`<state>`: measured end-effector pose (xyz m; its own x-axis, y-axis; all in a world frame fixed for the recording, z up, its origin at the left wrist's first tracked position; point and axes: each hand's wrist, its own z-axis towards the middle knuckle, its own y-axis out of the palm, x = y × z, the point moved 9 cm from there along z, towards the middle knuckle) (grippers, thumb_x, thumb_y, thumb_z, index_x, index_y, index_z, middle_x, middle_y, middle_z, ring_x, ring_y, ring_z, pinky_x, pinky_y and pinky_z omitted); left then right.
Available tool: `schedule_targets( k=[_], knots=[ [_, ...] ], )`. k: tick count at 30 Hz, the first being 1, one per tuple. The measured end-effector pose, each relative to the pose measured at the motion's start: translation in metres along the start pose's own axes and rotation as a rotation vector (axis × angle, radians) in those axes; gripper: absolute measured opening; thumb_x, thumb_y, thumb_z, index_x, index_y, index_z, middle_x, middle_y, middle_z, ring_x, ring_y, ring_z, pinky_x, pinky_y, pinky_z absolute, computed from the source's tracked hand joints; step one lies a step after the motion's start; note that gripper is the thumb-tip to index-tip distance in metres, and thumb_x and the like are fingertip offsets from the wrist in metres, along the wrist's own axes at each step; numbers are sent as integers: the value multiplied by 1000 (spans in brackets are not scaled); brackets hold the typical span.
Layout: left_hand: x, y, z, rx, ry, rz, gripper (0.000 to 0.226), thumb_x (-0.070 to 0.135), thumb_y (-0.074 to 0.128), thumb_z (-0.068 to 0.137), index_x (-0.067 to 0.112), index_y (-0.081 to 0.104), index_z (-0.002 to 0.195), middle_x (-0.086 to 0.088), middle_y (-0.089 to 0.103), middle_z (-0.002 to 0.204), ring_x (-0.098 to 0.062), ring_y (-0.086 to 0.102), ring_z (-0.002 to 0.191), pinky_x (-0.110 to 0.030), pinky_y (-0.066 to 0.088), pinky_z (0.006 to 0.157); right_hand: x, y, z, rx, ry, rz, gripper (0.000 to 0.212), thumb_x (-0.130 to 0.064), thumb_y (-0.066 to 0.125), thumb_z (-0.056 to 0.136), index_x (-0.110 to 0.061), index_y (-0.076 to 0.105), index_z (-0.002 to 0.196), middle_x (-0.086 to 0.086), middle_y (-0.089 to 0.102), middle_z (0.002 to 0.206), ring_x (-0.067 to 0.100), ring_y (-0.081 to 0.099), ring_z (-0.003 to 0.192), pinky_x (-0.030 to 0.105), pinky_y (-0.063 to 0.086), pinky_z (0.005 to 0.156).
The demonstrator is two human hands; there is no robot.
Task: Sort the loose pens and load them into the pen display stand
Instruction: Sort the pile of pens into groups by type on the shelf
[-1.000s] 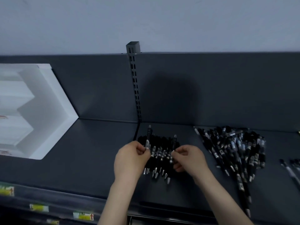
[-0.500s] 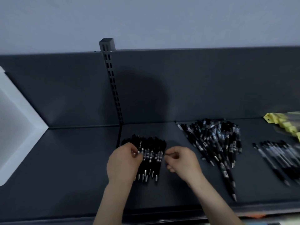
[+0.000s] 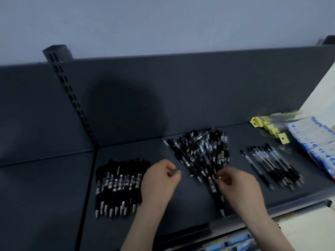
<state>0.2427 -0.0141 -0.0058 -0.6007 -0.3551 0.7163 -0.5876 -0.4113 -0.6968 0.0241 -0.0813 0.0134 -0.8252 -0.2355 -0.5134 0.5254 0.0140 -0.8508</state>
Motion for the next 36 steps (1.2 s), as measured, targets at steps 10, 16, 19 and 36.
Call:
schedule_targets(
  k=[10,16,19,36],
  knots=[
    [5,50,25,-58,-123,3,22,38,65,83,28,58,101,12,64,83,-14,65,78,-31,53,70,-3,24,2,-182,-51,-213,22,-40,60,84,-20,52,89,0,65,88,25,63,87,30,48,64],
    [2,59,30,-54,-252,-18,24,50,65,80,27,60,81,6,69,77,-18,68,70,-37,59,69,-7,29,4,-261,-79,-265,28,-40,61,82,-19,42,86,2,66,97,28,63,93,29,40,62],
    [3,63,31,-68,-290,-47,25,47,63,81,24,63,71,4,69,64,-18,68,64,-38,60,67,-7,29,6,-285,-95,-252,23,-35,58,83,-18,42,84,3,66,97,29,63,93,28,37,61],
    [12,24,8,40,-273,-247,8,28,66,79,22,64,74,2,66,61,-19,67,55,-42,60,61,-31,-11,21,-300,-203,73,12,-28,68,74,-30,58,65,-10,62,58,2,57,56,13,39,48]
  ],
)
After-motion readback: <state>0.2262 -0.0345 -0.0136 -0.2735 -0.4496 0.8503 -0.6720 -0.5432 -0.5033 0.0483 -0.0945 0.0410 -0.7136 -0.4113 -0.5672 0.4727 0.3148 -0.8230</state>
